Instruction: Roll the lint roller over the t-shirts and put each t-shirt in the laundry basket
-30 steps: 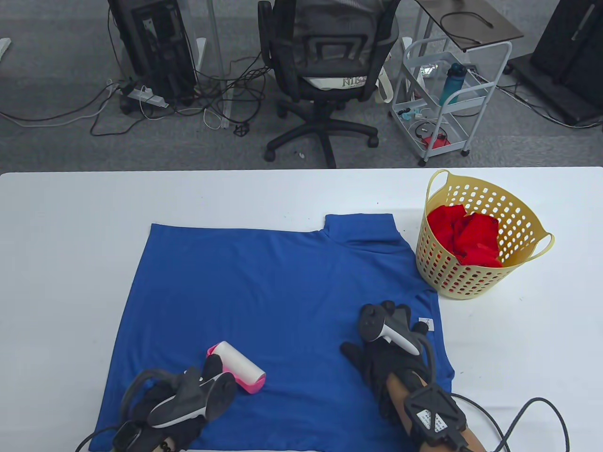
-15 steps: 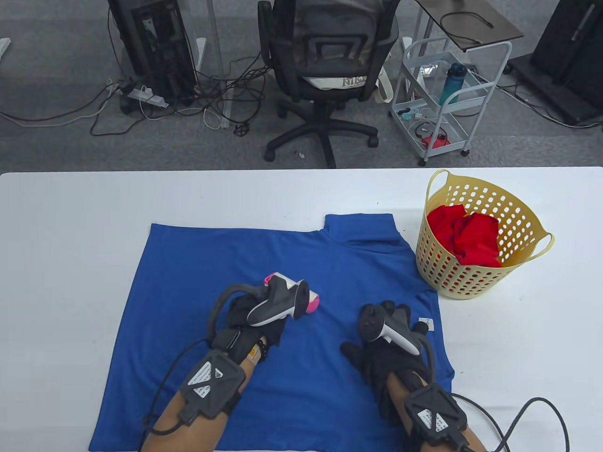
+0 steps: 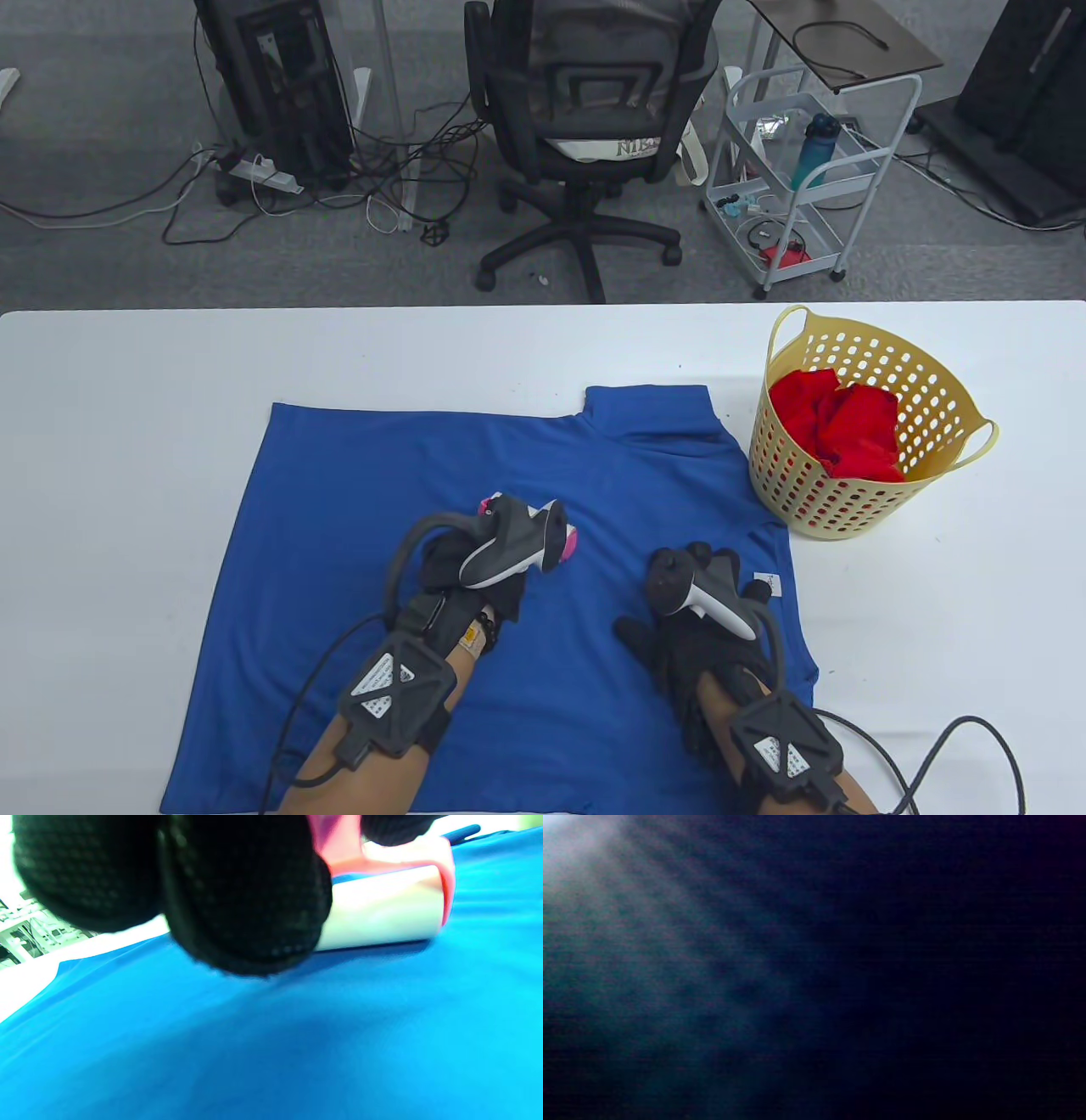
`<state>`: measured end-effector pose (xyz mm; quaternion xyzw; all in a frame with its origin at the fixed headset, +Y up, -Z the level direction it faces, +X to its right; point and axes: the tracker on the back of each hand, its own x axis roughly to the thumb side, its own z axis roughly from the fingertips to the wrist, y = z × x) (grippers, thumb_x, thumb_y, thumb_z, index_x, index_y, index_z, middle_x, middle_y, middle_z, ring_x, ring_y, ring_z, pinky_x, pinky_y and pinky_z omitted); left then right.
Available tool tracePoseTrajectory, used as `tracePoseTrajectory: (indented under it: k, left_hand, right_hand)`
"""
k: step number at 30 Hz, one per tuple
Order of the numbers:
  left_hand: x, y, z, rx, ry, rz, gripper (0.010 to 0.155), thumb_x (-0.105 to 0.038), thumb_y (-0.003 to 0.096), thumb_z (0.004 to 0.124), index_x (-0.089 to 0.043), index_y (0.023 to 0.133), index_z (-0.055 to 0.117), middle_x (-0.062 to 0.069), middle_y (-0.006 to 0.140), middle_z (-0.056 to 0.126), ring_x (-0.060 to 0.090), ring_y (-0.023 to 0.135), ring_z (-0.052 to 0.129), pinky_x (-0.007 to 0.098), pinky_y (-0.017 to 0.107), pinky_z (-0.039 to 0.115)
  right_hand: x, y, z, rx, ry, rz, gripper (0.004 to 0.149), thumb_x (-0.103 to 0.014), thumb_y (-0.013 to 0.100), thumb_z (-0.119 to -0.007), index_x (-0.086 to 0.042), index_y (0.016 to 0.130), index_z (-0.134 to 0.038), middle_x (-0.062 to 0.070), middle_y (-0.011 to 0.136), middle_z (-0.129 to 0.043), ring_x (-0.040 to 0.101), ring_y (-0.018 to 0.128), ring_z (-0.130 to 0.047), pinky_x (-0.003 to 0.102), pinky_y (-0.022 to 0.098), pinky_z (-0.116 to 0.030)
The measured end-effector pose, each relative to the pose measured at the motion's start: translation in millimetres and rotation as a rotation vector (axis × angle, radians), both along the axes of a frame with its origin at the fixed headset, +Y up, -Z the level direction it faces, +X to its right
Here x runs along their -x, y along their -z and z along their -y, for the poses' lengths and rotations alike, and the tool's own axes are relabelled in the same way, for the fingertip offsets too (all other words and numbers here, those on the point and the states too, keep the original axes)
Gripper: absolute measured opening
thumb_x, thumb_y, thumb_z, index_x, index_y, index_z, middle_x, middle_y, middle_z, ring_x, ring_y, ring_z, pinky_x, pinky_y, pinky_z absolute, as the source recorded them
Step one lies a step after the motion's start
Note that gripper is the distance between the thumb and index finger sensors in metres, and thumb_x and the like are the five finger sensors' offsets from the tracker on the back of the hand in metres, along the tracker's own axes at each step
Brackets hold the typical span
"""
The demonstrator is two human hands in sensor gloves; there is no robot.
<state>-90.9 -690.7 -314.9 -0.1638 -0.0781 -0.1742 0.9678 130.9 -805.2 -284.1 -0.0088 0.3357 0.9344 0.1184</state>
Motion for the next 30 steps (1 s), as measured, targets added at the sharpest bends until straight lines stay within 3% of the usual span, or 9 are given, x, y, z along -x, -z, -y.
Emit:
tracePoseTrajectory:
  k: [4,7,9,13,19,22,24,27,30]
  left_hand:
    - [18.1,-26.9,-14.2,-0.076,-0.078,0.056,0.069,-0.05,0.0493,0.06,-0.014,0.107,0.053,-0.002,0.056,0.101,0.007,0.022,0.107,0.04,0.024,0.094]
    - [36.8,-48.4,-18.7,-0.15,-0.186,0.099,0.069,-0.05,0.0492,0.06,-0.015,0.108,0.051,-0.002,0.059,0.1,0.007,0.026,0.107,0.041,0.027,0.093]
    - [49.8,-57.5,-17.8,-0.188,-0.317,0.122,0.069,-0.051,0.0488,0.06,-0.015,0.107,0.053,-0.002,0.061,0.1,0.007,0.029,0.106,0.041,0.028,0.093]
    - [72.4,-61.3,-14.0,-0.209,-0.568,0.089,0.069,-0.049,0.0495,0.06,-0.012,0.107,0.051,-0.001,0.067,0.097,0.009,0.033,0.105,0.043,0.032,0.091]
    - [77.2,-59.4,-20.4,-0.224,-0.79,0.032,0.074,-0.042,0.0515,0.059,-0.006,0.107,0.027,0.004,0.081,0.078,0.01,0.052,0.096,0.047,0.045,0.083]
    - [71.4,-62.8,-17.2,-0.228,-0.847,0.056,0.078,-0.039,0.0517,0.061,-0.004,0.107,0.018,0.005,0.085,0.072,0.011,0.059,0.092,0.048,0.05,0.081]
    - [64.8,-68.0,-13.7,-0.194,-0.885,0.094,0.078,-0.038,0.0518,0.061,-0.004,0.106,0.017,0.006,0.087,0.069,0.012,0.061,0.091,0.049,0.052,0.08]
    - [51.2,-82.1,-9.8,-0.138,-0.911,0.175,0.078,-0.037,0.0521,0.06,-0.003,0.106,0.015,0.008,0.089,0.066,0.013,0.065,0.089,0.051,0.054,0.077]
    - [34.6,-93.4,-6.7,-0.106,-0.909,0.258,0.081,-0.035,0.052,0.061,0.001,0.104,0.011,0.013,0.091,0.062,0.014,0.069,0.087,0.051,0.057,0.076]
  right_hand:
    - [-0.4,0.8,-2.4,-0.024,-0.006,-0.004,0.093,-0.069,0.036,-0.04,-0.024,0.088,0.023,0.019,0.085,0.035,0.052,0.08,0.029,0.08,0.053,0.006]
    - [-1.9,-3.4,-17.4,-0.162,-0.017,-0.008,0.094,-0.068,0.036,-0.044,-0.021,0.091,0.017,0.022,0.093,0.022,0.054,0.089,0.014,0.08,0.057,-0.002]
    - [-1.7,-8.7,-39.6,-0.348,-0.008,0.018,0.094,-0.067,0.035,-0.049,-0.02,0.095,0.007,0.022,0.098,0.01,0.054,0.094,0.002,0.079,0.06,-0.012]
    - [2.6,-17.7,-84.3,-0.489,0.025,0.018,0.091,-0.064,0.04,-0.055,-0.015,0.1,-0.007,0.022,0.106,-0.013,0.054,0.099,-0.022,0.078,0.065,-0.029]
    - [39.5,-55.9,-154.3,-1.05,0.208,-0.014,0.073,-0.047,0.042,-0.068,-0.011,0.099,-0.041,0.016,0.097,-0.06,0.044,0.086,-0.072,0.062,0.062,-0.063]
    - [64.6,-67.8,-165.7,-0.99,0.378,-0.036,0.063,-0.048,0.042,-0.069,-0.013,0.093,-0.063,0.01,0.082,-0.083,0.035,0.069,-0.092,0.056,0.055,-0.075]
    - [83.6,-67.3,-156.3,-0.75,0.523,-0.05,0.071,-0.054,0.043,-0.065,-0.011,0.098,-0.053,0.012,0.089,-0.075,0.038,0.075,-0.086,0.057,0.058,-0.071]
    - [97.2,-62.0,-127.9,-0.536,0.773,-0.013,0.082,-0.059,0.042,-0.062,-0.008,0.101,-0.035,0.019,0.099,-0.056,0.047,0.088,-0.069,0.063,0.062,-0.063]
    - [97.0,-61.9,-106.4,-0.422,0.933,0.055,0.09,-0.057,0.042,-0.065,0.003,0.095,-0.023,0.026,0.099,-0.046,0.05,0.089,-0.063,0.065,0.062,-0.06]
